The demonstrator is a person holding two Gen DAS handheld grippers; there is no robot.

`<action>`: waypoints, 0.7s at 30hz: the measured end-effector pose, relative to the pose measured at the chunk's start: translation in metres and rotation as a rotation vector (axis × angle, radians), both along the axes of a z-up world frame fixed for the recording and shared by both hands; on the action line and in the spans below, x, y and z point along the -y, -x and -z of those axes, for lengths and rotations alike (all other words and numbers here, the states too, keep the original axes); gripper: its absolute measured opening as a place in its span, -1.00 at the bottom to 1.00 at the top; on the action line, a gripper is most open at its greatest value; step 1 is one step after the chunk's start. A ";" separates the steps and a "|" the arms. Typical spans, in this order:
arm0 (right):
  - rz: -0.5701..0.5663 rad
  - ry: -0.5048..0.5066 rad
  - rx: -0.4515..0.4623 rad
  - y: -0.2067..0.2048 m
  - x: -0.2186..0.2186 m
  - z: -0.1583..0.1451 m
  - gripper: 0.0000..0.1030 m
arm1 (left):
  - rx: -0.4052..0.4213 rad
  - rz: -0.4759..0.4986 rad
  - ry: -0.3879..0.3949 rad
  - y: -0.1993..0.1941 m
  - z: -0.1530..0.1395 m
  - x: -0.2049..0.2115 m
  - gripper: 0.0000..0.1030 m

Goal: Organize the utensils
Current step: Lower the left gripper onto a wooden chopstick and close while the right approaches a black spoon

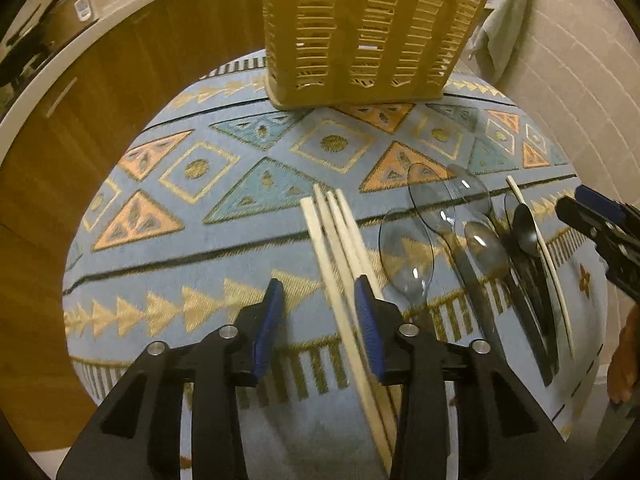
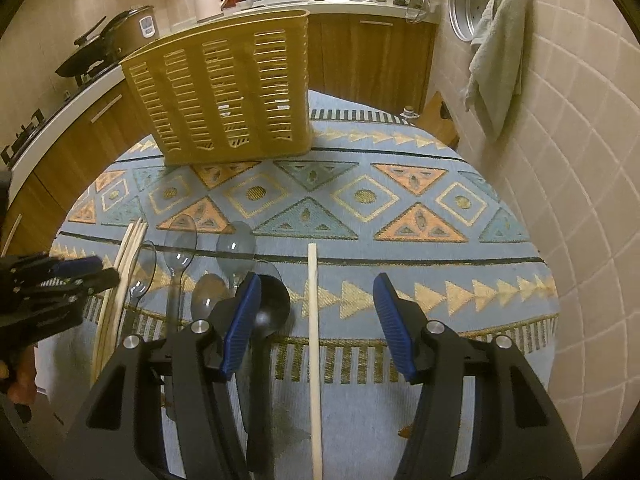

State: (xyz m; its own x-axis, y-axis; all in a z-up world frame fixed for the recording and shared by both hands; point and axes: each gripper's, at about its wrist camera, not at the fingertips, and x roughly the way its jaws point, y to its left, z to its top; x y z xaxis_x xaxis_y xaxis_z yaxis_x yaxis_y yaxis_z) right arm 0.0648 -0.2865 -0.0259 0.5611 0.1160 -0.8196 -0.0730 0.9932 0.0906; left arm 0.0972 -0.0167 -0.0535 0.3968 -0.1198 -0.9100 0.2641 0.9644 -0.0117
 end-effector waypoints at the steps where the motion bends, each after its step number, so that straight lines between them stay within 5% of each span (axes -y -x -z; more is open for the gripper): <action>1: -0.002 0.001 -0.002 0.000 0.000 0.000 0.06 | -0.002 0.004 -0.015 -0.001 0.000 0.002 -0.28; 13: -0.024 0.002 -0.019 0.005 0.004 0.002 0.06 | -0.036 0.033 0.123 0.004 -0.003 -0.024 -0.41; 21: -0.037 -0.001 -0.010 0.008 0.002 0.002 0.06 | -0.009 0.002 0.026 0.010 -0.003 -0.013 -0.64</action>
